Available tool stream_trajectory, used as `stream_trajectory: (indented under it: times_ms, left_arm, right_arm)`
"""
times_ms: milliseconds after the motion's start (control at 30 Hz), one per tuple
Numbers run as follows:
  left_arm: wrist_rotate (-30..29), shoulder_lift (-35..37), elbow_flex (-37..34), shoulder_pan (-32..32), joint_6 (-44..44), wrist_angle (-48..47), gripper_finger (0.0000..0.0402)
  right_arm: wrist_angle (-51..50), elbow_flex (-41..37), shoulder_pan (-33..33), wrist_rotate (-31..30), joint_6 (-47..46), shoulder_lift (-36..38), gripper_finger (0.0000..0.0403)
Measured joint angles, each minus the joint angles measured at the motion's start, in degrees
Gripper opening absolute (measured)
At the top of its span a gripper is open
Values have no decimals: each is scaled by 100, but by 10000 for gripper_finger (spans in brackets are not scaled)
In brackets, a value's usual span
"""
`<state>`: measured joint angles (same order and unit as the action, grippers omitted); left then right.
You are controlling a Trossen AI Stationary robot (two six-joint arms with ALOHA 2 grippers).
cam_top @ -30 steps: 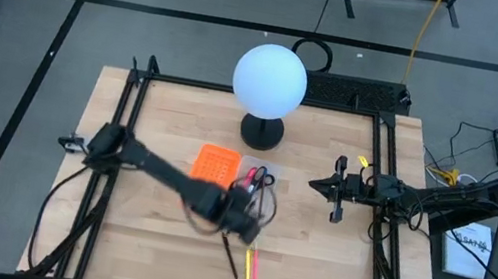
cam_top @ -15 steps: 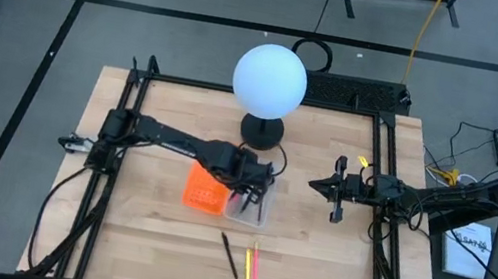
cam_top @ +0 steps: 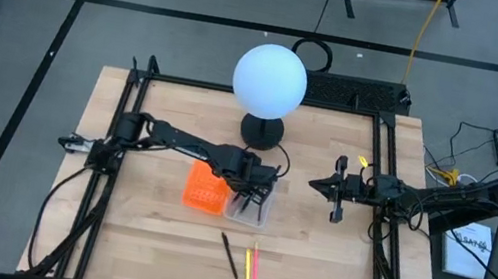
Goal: Pick & place school supplies into a supply box
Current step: Put the left black pen into the supply box
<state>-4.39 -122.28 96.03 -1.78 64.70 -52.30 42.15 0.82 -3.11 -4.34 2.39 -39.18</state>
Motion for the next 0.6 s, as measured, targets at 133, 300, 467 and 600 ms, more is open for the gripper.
stream_trajectory:
  times_ms: [133,300,467,600]
  left_arm:
    - [-7,-48,0,0,111,-7,30]
    - [162,-48,0,24,151,-15,33]
    - [189,-48,0,22,60,-15,35]
    - [237,-48,0,22,-34,-17,36]
  right_arm:
    - [2,0,0,-2,1,2,4]
    - [2,-2,0,-2,0,2,4]
    - [-30,0,0,2,-52,2,4]
    - [-50,0,0,0,-168,0,4]
